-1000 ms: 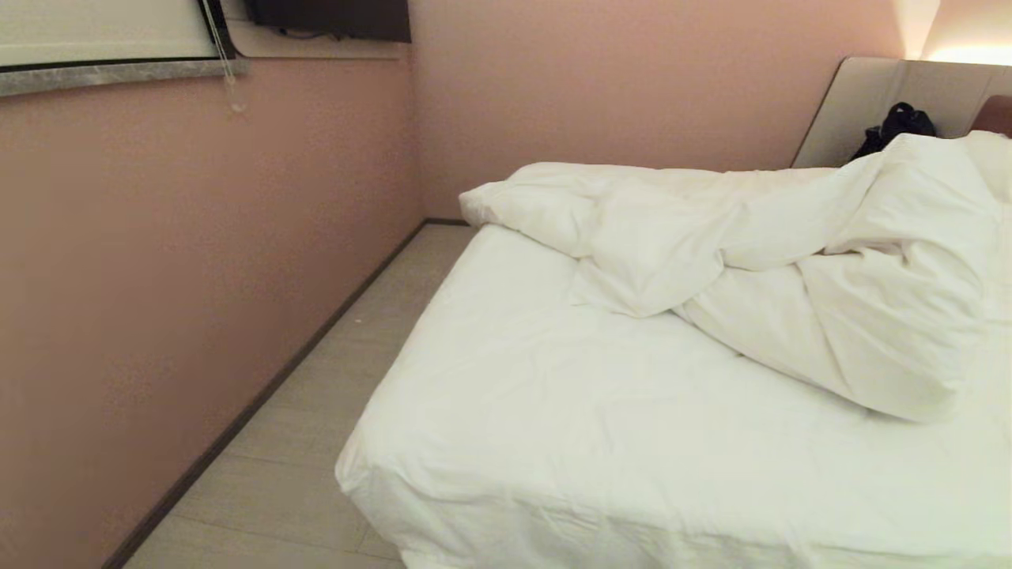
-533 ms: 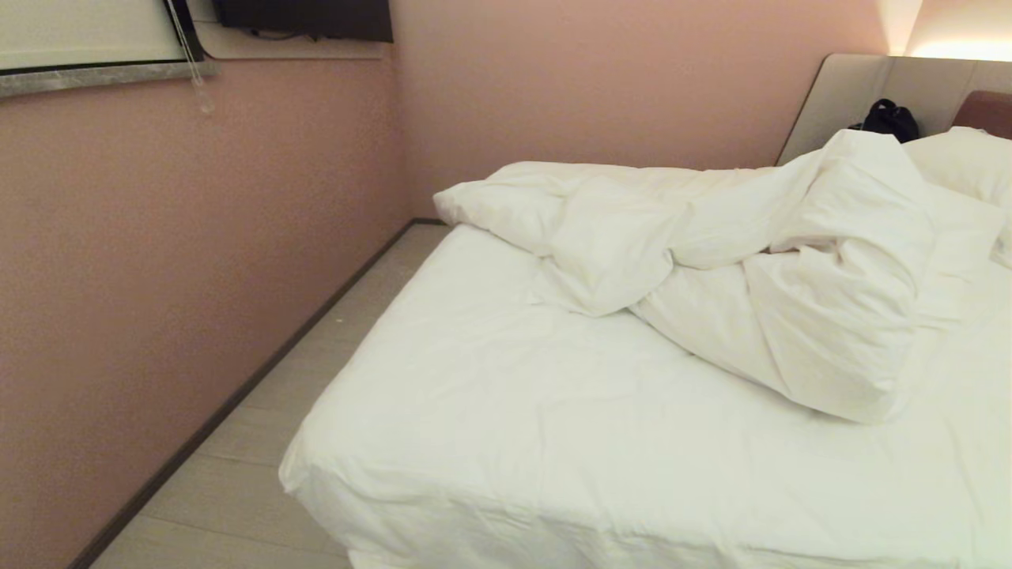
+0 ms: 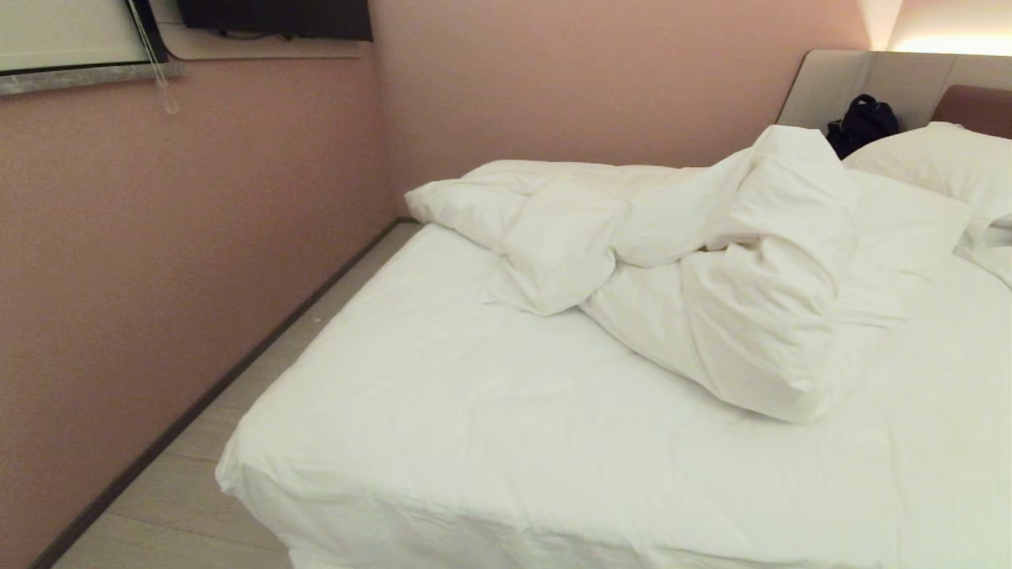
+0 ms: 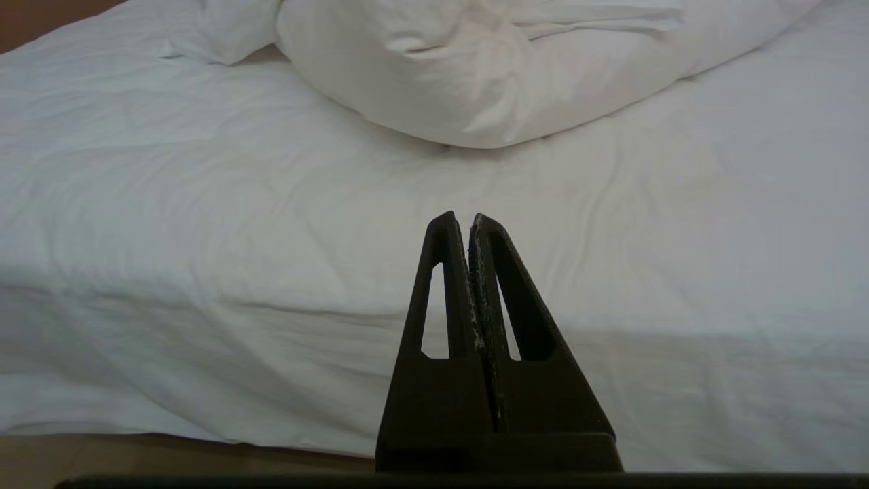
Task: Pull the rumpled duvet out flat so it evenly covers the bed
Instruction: Hold the folded corner of the quilt
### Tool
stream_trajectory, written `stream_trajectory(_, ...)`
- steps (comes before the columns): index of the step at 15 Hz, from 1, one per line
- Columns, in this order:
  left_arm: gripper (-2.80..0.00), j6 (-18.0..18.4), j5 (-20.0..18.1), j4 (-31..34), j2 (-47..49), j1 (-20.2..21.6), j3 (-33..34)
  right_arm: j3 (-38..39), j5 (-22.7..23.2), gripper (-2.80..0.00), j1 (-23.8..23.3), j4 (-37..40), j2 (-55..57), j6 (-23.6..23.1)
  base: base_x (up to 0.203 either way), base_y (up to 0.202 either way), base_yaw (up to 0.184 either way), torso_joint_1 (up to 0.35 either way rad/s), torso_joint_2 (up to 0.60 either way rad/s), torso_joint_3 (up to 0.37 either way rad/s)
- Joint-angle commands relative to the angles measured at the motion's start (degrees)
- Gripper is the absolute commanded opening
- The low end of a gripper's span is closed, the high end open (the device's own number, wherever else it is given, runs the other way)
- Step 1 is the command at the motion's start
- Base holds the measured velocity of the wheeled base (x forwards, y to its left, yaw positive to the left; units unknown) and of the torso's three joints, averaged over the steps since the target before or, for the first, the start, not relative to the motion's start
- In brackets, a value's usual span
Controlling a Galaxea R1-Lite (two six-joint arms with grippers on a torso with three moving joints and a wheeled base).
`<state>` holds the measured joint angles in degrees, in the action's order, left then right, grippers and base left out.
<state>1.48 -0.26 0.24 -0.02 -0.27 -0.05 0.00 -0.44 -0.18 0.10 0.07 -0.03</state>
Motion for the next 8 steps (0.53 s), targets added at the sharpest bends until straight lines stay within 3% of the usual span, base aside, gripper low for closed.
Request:
stream_trajectory(1,-2.80,0.02,-0.01,0.02,0.02,0.00,-0.04,0.00,0.00,-2.80,0.01,-0.01,0.01,0.01,0.000,-0.192,-0.002,0.002,0.01,-0.001)
stream_trajectory(8,-2.80,0.02,-0.01,0.02,0.02,0.00,-0.04,0.00,0.00,-2.80,0.01,-0.01,0.01,-0.05,0.000,-0.195,0.001,0.003,0.00,0.003)
